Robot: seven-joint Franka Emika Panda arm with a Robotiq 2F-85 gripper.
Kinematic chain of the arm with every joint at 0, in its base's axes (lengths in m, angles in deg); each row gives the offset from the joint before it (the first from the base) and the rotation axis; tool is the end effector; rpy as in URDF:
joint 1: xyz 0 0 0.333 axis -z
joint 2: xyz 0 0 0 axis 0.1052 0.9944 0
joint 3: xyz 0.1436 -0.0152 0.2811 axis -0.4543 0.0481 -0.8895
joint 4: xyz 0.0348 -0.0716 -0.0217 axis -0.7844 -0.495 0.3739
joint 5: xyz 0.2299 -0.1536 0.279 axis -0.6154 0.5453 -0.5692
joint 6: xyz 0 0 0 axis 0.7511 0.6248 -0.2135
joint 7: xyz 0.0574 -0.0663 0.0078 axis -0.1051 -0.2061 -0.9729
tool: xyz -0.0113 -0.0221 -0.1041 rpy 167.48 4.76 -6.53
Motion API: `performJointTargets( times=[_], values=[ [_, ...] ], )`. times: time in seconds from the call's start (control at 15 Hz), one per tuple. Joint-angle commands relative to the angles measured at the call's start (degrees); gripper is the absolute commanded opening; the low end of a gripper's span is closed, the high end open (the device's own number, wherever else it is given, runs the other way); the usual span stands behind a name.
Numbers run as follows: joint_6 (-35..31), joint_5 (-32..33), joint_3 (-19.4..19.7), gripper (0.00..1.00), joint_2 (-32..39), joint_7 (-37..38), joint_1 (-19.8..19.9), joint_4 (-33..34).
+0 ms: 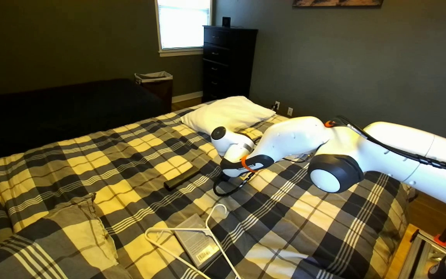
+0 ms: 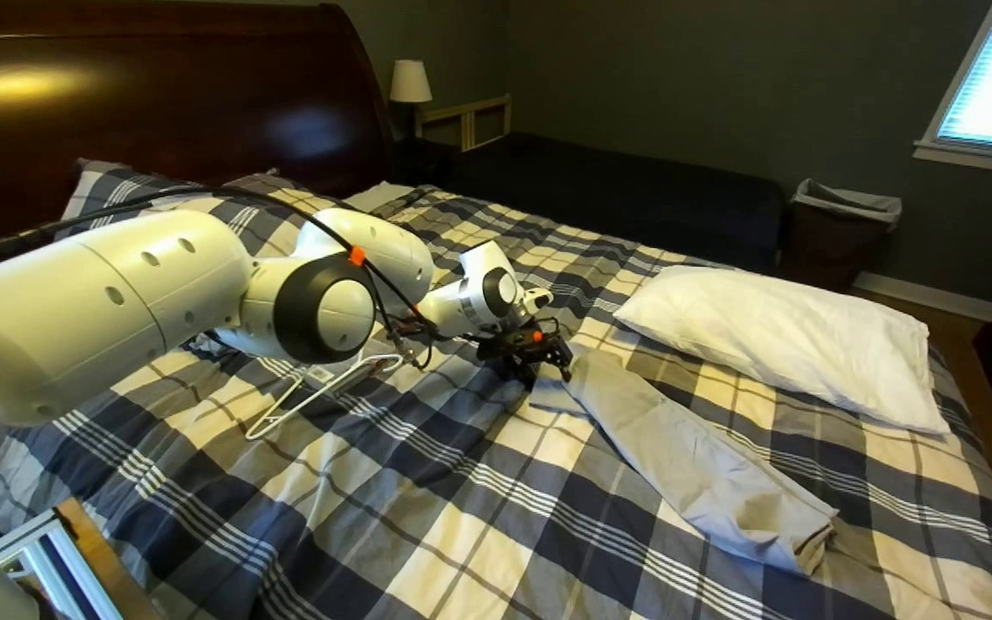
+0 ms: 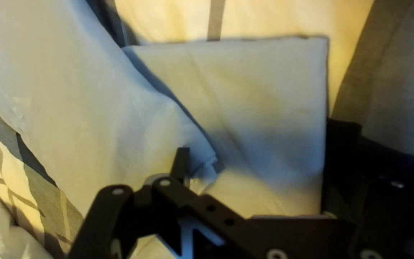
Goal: Pull the folded sheet to the left
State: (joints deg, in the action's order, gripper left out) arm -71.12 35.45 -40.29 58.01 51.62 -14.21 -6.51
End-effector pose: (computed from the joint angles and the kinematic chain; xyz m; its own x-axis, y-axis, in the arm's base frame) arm 0.7783 0.0036 0.0242 0.9653 0.2597 0.0266 0.2049 -0.8169 0.5391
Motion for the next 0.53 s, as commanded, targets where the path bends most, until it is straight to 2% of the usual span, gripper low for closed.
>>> performJointTargets(
  times=[0.0,0.07,0.33,0.4,0.47],
  values=[
    [1.37,-0.87,-0.67,0.70,-0.01,0.50,0.53,-0.72],
    [1.53,-0.90,-0.64,0.60,0.00,0.55,0.49,-0.65],
    [3.00,-0.84,-0.04,0.30,-0.09,2.42,-0.56,0.19],
    [3.89,-1.06,-0.14,0.26,-0.18,3.16,-0.93,0.46],
    [5.04,-1.09,0.02,0.28,0.14,3.98,-1.39,1.24]
  ],
)
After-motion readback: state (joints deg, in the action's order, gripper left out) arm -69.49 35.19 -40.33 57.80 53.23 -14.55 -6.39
